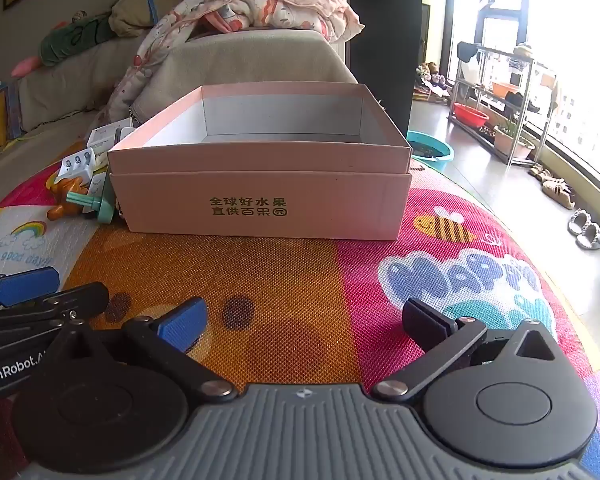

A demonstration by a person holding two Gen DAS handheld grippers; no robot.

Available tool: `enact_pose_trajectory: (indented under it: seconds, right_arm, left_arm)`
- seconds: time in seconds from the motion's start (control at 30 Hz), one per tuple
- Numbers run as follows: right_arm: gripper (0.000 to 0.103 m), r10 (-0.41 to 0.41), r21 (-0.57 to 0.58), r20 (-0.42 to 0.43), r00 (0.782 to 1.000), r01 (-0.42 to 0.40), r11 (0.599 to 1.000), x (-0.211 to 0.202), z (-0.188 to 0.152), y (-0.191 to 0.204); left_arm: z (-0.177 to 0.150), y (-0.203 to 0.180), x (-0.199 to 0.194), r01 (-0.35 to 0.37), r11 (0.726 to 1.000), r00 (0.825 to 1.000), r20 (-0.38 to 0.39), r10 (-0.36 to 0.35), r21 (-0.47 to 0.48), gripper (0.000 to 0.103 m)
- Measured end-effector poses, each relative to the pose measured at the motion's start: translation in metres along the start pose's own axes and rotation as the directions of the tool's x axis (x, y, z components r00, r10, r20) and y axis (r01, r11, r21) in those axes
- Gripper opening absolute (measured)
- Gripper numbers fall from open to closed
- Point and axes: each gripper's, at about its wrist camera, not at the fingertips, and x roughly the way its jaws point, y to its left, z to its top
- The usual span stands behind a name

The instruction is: Organize rigid objects

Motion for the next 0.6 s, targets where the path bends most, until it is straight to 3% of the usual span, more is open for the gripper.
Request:
enact_pose_trajectory:
  seconds: [0.6]
  right_arm:
    - [0.103,0.003,0.004,-0.001,1.0,-0.003,1.0,0.0003,-0.0001,-0.0003]
  left_arm:
    - [0.0002,0.0009,-0.0001,0.01,1.0,1.0,-0.001,-0.01,-0.014,0.054]
